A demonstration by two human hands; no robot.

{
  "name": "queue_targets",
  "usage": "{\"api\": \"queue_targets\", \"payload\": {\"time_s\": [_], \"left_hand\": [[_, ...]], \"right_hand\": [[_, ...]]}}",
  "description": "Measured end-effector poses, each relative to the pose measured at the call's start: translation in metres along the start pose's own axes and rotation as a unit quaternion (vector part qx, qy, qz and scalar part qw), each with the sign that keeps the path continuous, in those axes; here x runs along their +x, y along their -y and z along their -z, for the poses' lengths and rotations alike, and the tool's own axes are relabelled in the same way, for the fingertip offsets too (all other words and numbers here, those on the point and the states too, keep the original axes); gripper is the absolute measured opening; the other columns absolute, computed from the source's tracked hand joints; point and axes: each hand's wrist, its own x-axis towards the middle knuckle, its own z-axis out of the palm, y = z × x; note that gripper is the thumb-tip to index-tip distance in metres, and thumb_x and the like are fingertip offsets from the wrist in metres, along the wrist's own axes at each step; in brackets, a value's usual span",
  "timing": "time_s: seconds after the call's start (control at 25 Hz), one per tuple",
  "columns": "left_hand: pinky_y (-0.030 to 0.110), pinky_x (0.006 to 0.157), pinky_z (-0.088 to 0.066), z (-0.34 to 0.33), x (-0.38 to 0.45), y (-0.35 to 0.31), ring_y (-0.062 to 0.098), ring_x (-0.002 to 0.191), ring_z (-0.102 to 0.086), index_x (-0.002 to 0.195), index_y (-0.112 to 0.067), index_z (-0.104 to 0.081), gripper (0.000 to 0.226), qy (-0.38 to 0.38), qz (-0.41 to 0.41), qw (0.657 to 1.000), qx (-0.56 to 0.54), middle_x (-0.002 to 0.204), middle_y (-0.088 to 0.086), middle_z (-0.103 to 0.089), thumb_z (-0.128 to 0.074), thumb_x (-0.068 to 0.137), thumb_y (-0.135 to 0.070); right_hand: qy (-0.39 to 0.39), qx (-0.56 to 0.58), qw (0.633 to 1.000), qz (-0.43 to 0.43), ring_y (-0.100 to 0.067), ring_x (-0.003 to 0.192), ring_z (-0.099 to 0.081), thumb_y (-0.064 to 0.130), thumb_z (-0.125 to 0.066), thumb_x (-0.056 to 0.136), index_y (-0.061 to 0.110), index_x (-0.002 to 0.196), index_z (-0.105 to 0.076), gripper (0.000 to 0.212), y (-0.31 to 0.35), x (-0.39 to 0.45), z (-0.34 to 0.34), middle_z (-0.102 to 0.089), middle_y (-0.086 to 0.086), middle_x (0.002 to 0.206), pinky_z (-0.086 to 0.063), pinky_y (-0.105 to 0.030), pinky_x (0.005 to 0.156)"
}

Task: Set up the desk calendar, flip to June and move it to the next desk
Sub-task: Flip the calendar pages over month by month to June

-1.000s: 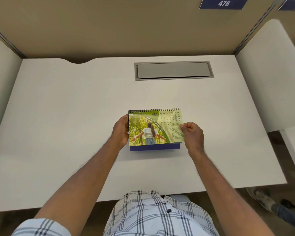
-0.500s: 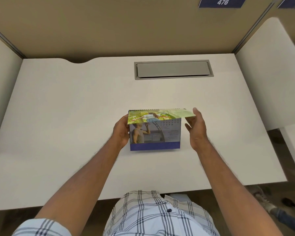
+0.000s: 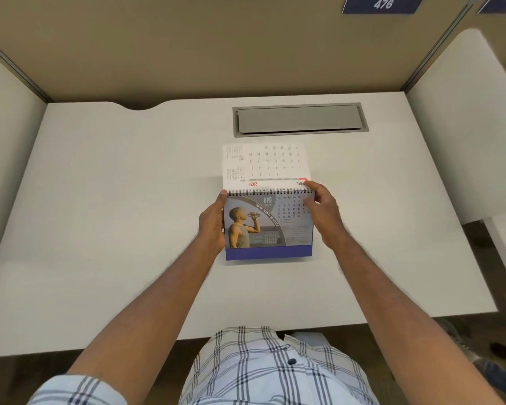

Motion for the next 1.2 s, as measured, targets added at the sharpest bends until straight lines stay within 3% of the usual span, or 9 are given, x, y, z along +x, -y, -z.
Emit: {"api": "queue_targets", "payload": {"time_s": [0.12,0.28,0.36,0.52,0.68,0.8,0.92,1.04,1.2], "left_hand": [[0.029,0.052,-0.059,0.001,0.002,0.001,0.02,0.07,-0.076,0.1,-0.012,-0.077,0.042,0.0,0.001,1.0,0.009,0.094,0.008,-0.08,-0.079,0.081,-0.05],[0.032,0.069,-0.058,0.003,0.004,0.005,0.025,0.092,-0.071,0.119,-0.014,-0.072,0.051,-0.007,-0.021,1.0,0.015,0.112,0.009,-0.076,-0.078,0.082,-0.049],[0.027,0.063,-0.058,0.002,0.004,0.007,0.022,0.089,-0.071,0.12,-0.02,-0.071,0.041,-0.003,-0.043,0.999,0.005,0.111,0.007,-0.076,-0.077,0.085,-0.04],[0.024,0.053,-0.058,0.002,0.005,0.006,0.016,0.075,-0.072,0.115,-0.017,-0.074,0.029,0.005,-0.044,0.999,-0.001,0.098,0.003,-0.077,-0.074,0.09,-0.03],[0.024,0.05,-0.057,0.001,0.007,0.006,0.015,0.069,-0.07,0.1,-0.017,-0.072,0.017,-0.008,-0.04,0.999,0.03,0.081,0.0,-0.077,-0.071,0.092,-0.033],[0.025,0.051,-0.057,-0.001,0.008,0.006,0.016,0.068,-0.07,0.099,-0.015,-0.072,0.02,-0.009,-0.037,0.999,0.031,0.083,0.003,-0.076,-0.071,0.092,-0.033],[0.025,0.05,-0.056,-0.001,0.01,0.006,0.018,0.071,-0.069,0.1,-0.014,-0.072,0.022,-0.01,-0.036,0.999,0.033,0.087,0.006,-0.075,-0.07,0.093,-0.034],[0.026,0.05,-0.057,-0.001,0.01,0.005,0.02,0.074,-0.069,0.101,-0.013,-0.071,0.022,-0.016,-0.029,0.999,0.029,0.088,0.007,-0.075,-0.07,0.093,-0.034],[0.027,0.053,-0.058,-0.001,0.012,0.005,0.02,0.074,-0.068,0.098,-0.014,-0.071,0.021,-0.012,-0.031,0.999,0.029,0.089,0.006,-0.074,-0.069,0.094,-0.034]], "right_hand": [[-0.006,-0.044,0.999,0.01,-0.01,0.106,-0.062,0.01,-0.058,0.099,0.024,0.135,-0.057,0.039,-0.01,0.006,0.004,-0.063,0.0,0.125,-0.056,-0.027,0.083],[-0.012,-0.03,0.999,-0.031,-0.024,0.114,-0.064,0.016,-0.067,0.097,0.016,0.121,-0.059,0.025,-0.017,0.013,0.008,-0.065,-0.009,0.127,-0.057,-0.031,0.083],[0.002,-0.012,0.999,-0.045,-0.024,0.112,-0.066,0.018,-0.067,0.098,0.013,0.119,-0.059,0.023,-0.018,0.012,0.011,-0.07,-0.006,0.119,-0.058,-0.031,0.084],[0.006,0.008,0.999,-0.045,-0.016,0.096,-0.069,0.017,-0.064,0.1,0.012,0.118,-0.055,0.021,-0.018,0.009,0.012,-0.072,0.001,0.106,-0.054,-0.017,0.067],[-0.081,0.008,0.996,-0.04,-0.018,0.1,-0.068,0.008,-0.063,0.097,0.014,0.126,-0.052,0.032,-0.026,-0.003,0.003,-0.068,0.0,0.114,-0.055,-0.025,0.078],[-0.156,-0.043,0.987,-0.006,-0.021,0.102,-0.067,0.0,-0.053,0.093,0.015,0.126,-0.053,0.037,-0.047,-0.025,-0.008,-0.063,0.001,0.12,-0.054,-0.026,0.079],[-0.148,-0.088,0.985,0.005,-0.016,0.107,-0.063,0.003,-0.052,0.096,0.017,0.133,-0.056,0.039,-0.066,-0.044,-0.016,-0.054,0.001,0.129,-0.06,-0.032,0.083],[-0.136,-0.099,0.986,-0.001,-0.012,0.111,-0.059,0.004,-0.053,0.097,0.017,0.141,-0.054,0.046,-0.072,-0.05,-0.022,-0.046,0.004,0.128,-0.058,-0.03,0.087],[-0.159,-0.049,0.985,-0.041,-0.016,0.114,-0.061,0.008,-0.059,0.096,0.019,0.127,-0.059,0.033,-0.066,-0.044,-0.019,-0.053,0.002,0.127,-0.054,-0.021,0.077]]}}
